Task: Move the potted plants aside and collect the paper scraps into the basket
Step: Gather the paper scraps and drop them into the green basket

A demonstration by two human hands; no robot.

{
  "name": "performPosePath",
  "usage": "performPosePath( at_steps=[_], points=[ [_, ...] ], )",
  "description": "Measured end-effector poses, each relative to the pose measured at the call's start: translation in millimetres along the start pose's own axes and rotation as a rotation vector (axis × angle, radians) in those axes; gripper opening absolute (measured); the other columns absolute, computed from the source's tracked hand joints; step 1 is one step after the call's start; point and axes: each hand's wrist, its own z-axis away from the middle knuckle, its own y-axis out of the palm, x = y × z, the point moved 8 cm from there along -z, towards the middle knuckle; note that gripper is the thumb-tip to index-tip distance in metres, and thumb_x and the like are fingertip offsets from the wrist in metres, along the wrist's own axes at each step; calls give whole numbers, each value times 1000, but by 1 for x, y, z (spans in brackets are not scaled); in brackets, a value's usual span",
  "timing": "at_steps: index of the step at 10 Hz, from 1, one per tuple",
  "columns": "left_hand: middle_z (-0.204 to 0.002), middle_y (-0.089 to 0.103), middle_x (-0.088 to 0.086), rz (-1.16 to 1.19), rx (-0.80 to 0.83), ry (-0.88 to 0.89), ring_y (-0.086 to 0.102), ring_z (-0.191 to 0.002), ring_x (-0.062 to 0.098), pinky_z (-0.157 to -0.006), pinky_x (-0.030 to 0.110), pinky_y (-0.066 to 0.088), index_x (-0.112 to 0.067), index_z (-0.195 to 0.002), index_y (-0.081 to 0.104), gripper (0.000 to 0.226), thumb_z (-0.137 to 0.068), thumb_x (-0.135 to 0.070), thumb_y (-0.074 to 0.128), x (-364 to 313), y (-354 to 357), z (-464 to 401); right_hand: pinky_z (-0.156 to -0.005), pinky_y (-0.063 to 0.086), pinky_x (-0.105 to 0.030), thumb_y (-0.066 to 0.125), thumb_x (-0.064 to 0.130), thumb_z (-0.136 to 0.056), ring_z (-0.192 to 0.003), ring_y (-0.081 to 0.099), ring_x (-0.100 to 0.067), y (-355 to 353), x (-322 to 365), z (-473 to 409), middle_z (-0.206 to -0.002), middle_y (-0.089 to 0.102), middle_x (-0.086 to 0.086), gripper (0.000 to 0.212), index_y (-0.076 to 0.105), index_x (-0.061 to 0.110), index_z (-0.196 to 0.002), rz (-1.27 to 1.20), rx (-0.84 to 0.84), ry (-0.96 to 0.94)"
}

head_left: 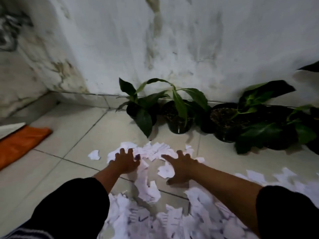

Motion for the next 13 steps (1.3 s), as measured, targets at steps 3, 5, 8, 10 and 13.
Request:
performPosePath(
  at_steps=[3,5,8,10,13],
  points=[
    [-160,1,10,342,-54,-116,0,-147,32,-116,55,10,-32,-149,18,63,-93,-57,29,32,70,-2,-99,-4,-78,71,64,-66,-136,-31,-46,63,73,-52,-156,-28,-7,106,0,54,-144,60,41,-88],
    [-124,49,-7,329,-229,465,46,-117,11,-96,35,34,-27,-124,45,65,-78,-64,17,-15,42,24,-107,21,-49,53,72,-64,-137,20,-30,15,52,-43,-148,23,-11,69,49,31,-121,116,-318,-65],
    [-157,15,15,639,-409,-505,10,-145,32,-114,52,15,-13,-148,21,74,-89,-50,47,172,40,-62,-112,8,-60,30,94,-44,-145,0,-34,27,15,-81,-157,4,-8,109,18,50,-143,-67,-376,243],
    [-160,11,9,250,-320,-37,12,-145,33,-113,51,22,-21,-149,22,62,-94,-47,34,85,50,-106,-109,21,-62,40,87,-60,-141,23,-36,30,18,-75,-153,24,-13,92,28,47,-142,-17,-529,115],
    [-124,62,13,514,-333,698,52,-117,25,-102,32,39,-10,-123,58,62,-81,-51,39,-112,56,-29,-114,3,-61,27,87,-49,-146,-12,-33,36,-38,-64,-159,-14,-6,109,-4,49,-146,-63,-279,317]
  ],
)
